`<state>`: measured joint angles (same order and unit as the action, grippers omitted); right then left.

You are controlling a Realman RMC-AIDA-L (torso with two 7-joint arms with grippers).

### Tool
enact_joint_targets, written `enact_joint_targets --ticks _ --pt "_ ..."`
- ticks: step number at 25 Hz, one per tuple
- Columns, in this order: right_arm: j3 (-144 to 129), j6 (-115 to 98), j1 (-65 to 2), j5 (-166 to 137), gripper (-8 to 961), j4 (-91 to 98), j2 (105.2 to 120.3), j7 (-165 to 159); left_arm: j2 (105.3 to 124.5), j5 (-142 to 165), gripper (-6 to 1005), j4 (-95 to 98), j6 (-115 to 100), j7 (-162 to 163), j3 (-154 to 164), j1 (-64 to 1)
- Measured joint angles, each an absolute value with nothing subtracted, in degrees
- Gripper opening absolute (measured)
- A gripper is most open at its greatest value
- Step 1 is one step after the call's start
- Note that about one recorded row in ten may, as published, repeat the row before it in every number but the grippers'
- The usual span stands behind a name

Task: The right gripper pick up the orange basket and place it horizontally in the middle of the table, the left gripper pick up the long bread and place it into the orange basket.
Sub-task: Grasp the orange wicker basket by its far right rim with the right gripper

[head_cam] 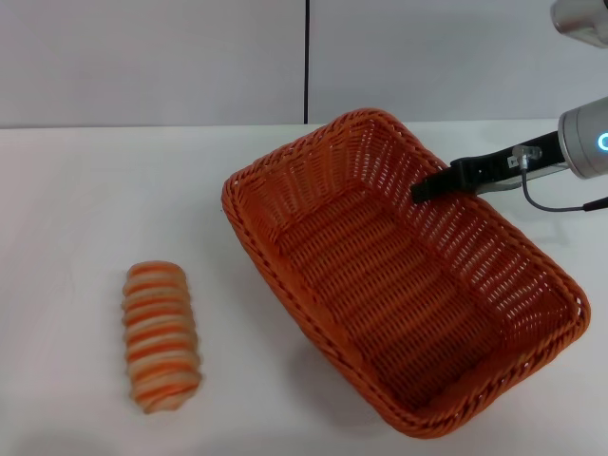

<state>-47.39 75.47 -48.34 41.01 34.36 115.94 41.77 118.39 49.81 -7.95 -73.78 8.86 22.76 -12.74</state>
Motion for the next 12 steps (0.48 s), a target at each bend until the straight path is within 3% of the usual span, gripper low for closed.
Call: enact_joint_targets --ticks 6,12 --pt "-48.00 75.23 -48.43 40.98 500 34.53 115.93 41.77 118.39 49.82 774 -7.60 -73.19 8.88 22.76 -12.79" --pt "-48.60 74.66 -48.69 41.19 269 34.54 115.94 42.13 118.39 49.83 772 -7.46 -72.26 8.88 22.76 -13.24"
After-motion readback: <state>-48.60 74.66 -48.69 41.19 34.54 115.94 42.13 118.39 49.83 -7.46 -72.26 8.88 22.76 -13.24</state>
